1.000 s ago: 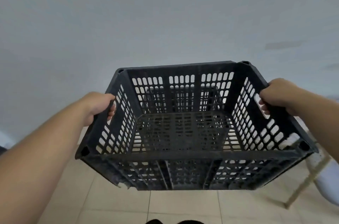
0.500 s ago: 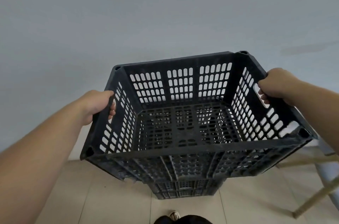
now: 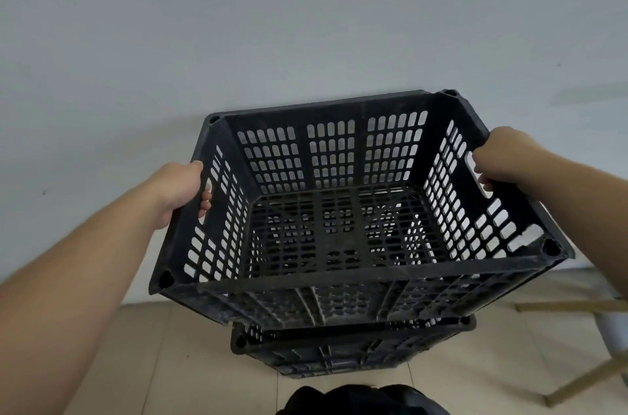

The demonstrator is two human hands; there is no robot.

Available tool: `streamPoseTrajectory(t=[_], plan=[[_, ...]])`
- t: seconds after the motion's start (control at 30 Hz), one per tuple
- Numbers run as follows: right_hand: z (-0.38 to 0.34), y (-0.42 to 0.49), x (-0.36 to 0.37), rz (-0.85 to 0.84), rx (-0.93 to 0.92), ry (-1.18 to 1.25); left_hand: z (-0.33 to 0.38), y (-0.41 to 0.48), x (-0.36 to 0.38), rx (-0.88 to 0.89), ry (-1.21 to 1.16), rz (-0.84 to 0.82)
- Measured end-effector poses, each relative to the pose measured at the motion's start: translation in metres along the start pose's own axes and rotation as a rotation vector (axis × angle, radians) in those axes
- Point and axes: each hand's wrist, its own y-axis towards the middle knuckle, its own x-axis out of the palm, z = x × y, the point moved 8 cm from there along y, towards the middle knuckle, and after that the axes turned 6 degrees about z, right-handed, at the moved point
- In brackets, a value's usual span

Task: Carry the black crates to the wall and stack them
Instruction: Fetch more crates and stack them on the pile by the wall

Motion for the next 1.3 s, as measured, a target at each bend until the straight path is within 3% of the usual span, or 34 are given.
streamPoseTrajectory(t=[0.5, 0.7, 1.3], plan=[[0.019, 0.006, 0.009, -0.081, -0.01, -0.014, -0.005, -0.007, 0.006, -0.035, 0.059, 0.061], [0.019, -0.007, 0.009, -0.03, 0.006, -0.037, -0.012, -0.012, 0.002, 0.09, 0.115, 0.174], [0.009, -0.004, 0.008, -0.012, -0.003, -0.032, 0.003, 0.0, 0.002, 0.155, 0.114, 0.152]])
